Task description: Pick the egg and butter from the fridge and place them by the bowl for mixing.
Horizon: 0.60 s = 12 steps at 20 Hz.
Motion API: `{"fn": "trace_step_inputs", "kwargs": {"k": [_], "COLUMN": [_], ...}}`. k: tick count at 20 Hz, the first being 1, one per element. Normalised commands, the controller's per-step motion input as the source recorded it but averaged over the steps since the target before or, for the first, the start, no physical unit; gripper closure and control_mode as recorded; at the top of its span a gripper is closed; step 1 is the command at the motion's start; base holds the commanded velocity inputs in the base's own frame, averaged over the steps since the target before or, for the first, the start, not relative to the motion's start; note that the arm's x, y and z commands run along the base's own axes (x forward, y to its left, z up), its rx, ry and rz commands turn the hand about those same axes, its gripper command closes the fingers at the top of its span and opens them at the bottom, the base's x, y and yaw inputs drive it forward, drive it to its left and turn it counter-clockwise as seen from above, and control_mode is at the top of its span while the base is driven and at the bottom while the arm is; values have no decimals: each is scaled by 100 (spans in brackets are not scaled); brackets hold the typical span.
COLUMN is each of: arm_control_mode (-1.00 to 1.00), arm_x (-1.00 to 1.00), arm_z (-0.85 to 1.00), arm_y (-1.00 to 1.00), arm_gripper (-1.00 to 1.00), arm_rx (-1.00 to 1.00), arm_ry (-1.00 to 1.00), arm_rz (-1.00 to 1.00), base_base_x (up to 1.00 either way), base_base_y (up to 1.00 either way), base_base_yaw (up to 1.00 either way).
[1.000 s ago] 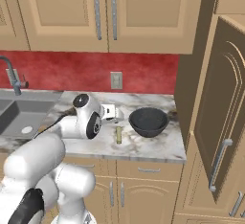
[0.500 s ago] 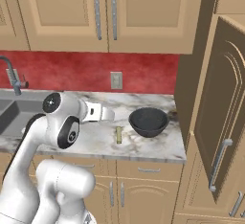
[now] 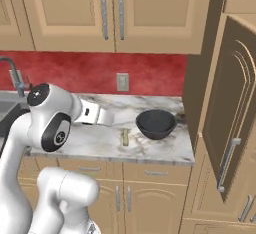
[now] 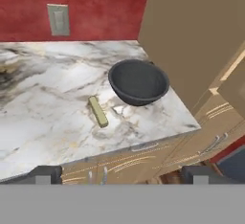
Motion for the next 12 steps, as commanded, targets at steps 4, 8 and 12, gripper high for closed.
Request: {"fn": "trace_step_inputs", "kwargs": {"k": [4,8,12], "arm_control_mode": [100,100,100], "arm_x": [0,0,0], "arm_z": [0,0,0], "arm_y": [0,0,0], "arm_gripper": [-100,-100,-100], "arm_rx": [0,0,0], "arm_ry": [0,0,0], "arm_rz": [0,0,0], "base_base_x": [-100,-100,-59], "base_base_y": [51,7,8], "base_base_yaw": [-11,-66,-93]}}
